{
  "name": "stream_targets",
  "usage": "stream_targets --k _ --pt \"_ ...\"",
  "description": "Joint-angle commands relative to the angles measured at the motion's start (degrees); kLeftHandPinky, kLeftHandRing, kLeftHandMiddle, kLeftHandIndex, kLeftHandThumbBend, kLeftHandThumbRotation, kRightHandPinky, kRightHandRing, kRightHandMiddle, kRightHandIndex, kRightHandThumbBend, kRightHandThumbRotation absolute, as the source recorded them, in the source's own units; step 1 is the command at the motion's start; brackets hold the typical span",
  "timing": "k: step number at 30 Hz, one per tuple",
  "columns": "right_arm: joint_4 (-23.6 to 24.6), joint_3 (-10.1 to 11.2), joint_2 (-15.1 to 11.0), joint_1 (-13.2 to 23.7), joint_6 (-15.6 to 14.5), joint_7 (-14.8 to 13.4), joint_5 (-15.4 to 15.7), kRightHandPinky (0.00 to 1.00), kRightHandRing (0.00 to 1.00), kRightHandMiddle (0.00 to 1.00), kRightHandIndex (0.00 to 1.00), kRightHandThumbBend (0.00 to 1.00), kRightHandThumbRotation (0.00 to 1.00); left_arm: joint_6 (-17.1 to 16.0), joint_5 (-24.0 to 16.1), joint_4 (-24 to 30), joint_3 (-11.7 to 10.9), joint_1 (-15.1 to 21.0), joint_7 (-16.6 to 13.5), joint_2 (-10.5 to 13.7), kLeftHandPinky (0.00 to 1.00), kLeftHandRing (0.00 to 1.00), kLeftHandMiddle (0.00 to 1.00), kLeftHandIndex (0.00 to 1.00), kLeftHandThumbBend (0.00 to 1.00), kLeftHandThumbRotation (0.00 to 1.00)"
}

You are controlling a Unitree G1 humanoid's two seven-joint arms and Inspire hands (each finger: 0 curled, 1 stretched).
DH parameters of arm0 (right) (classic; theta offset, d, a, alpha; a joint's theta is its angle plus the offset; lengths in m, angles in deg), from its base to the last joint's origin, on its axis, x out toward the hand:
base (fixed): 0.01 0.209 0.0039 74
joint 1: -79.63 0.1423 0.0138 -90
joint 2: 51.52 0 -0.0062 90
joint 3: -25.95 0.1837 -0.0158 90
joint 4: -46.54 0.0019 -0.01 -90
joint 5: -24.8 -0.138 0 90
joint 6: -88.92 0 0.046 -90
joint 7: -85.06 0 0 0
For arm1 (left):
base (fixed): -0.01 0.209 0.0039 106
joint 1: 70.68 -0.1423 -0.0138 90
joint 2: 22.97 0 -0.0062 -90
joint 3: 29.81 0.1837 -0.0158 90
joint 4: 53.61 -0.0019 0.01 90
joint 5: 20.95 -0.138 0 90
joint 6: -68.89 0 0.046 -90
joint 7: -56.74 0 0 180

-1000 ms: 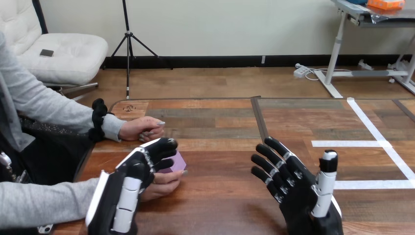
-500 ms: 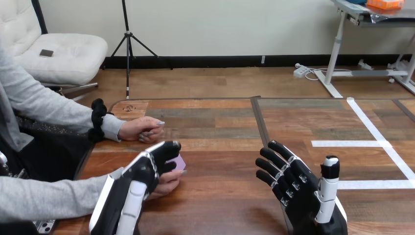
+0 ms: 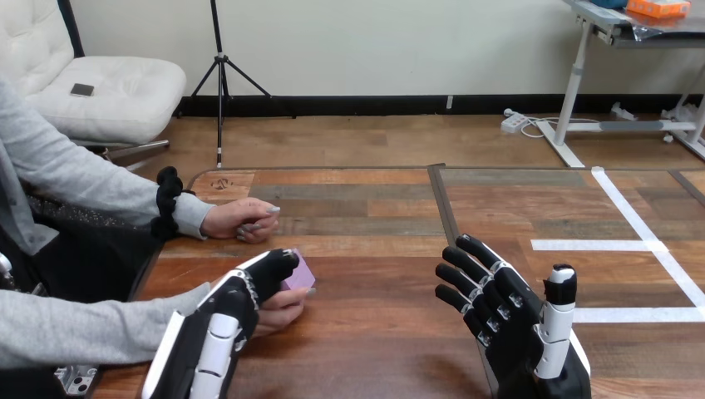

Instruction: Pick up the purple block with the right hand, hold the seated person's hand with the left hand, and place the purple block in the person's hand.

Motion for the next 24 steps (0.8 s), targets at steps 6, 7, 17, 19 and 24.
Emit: stream_targets --k 6,7,17,19,24 --pt "0.0 -0.1 0.3 1.4 2.1 0.2 -0.4 0.84 0.85 0.85 0.85 0.95 0.99 0.1 0.4 3.0 -0.5 2.2 -0.7 -1.1 0.92 0.83 0.78 0.75 0.6 1.0" --pt "0.0 -0.1 0.4 1.4 2.1 0.2 -0.4 0.84 0.85 0.85 0.85 0.95 0.99 0.3 0.4 3.1 -0.5 2.1 -0.8 -1.1 0.92 0.83 0.78 0.75 0.6 1.0" --pt "0.6 -0.1 0.5 1.2 1.7 -0.2 -0.6 0.83 0.84 0.85 0.85 0.96 1.0 0.3 0.5 3.2 -0.5 2.3 -1.0 -1.1 0.91 0.81 0.77 0.74 0.62 1.0" --pt "0.6 -0.1 0.4 1.2 1.7 -0.2 -0.6 0.84 0.85 0.85 0.84 0.96 1.0 -0.1 0.5 2.9 -0.5 2.5 -1.0 -1.3 0.91 0.81 0.76 0.74 0.61 1.0" --pt "0.4 -0.1 0.3 1.3 2.4 -0.1 -0.1 0.85 0.85 0.84 0.83 0.97 1.0 -0.7 0.5 2.4 -0.5 2.8 -1.0 -1.6 0.9 0.8 0.76 0.74 0.57 1.0"
